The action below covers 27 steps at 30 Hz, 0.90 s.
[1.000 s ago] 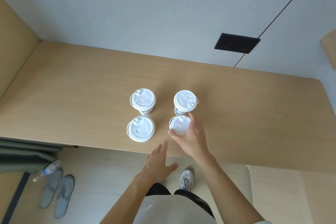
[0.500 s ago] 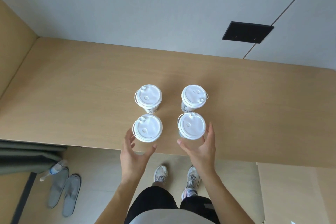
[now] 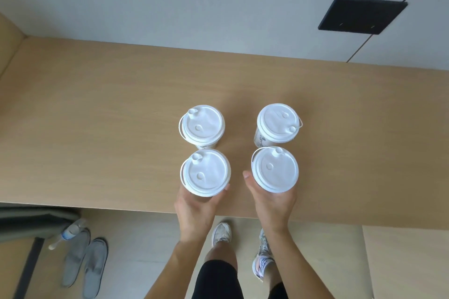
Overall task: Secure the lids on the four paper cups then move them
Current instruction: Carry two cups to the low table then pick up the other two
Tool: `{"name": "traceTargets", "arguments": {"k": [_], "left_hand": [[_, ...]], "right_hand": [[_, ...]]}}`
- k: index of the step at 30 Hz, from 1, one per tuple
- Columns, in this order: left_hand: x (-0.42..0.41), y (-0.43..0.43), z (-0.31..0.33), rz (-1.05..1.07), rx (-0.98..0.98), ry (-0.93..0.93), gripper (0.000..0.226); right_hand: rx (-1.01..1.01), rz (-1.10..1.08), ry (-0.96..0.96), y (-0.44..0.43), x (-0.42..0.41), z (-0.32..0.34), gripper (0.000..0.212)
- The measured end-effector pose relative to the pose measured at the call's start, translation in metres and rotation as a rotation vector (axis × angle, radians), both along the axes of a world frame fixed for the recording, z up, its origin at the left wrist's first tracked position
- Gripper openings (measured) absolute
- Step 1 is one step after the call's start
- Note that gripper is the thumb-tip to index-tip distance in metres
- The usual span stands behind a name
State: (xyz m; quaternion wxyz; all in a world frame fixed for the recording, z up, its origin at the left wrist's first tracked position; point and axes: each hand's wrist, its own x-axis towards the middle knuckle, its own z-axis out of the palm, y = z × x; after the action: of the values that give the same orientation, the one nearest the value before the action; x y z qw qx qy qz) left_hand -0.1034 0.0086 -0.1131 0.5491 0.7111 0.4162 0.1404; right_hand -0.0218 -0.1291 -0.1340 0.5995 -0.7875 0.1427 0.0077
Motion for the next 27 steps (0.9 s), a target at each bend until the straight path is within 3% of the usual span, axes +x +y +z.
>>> {"name": "traceTargets", "arguments": {"k": [9,12,21,27], "left_hand": [[0.006,-0.032,0.019,-0.133,-0.042,0.073,0.086],[0.014,-0.054,0.026,-0.238,-0.051,0.091,0.077],[0.050,-0.175,0.063,-0.607,-0.044,0.069,0.068],[0.062,-0.307,0.080,-0.867,-0.044,0.037,0.065]], "right_hand": [[0.054,-0.079,0.046,-0.028,-0.016,0.033,0.072],[0.070,-0.146,0.045,-0.052,-0.021,0.044,0.064],[0.095,-0.395,0.087,-0.193,-0.037,0.082,0.073],[0.075,-0.586,0.074,-0.325,-0.063,0.096,0.071]]}}
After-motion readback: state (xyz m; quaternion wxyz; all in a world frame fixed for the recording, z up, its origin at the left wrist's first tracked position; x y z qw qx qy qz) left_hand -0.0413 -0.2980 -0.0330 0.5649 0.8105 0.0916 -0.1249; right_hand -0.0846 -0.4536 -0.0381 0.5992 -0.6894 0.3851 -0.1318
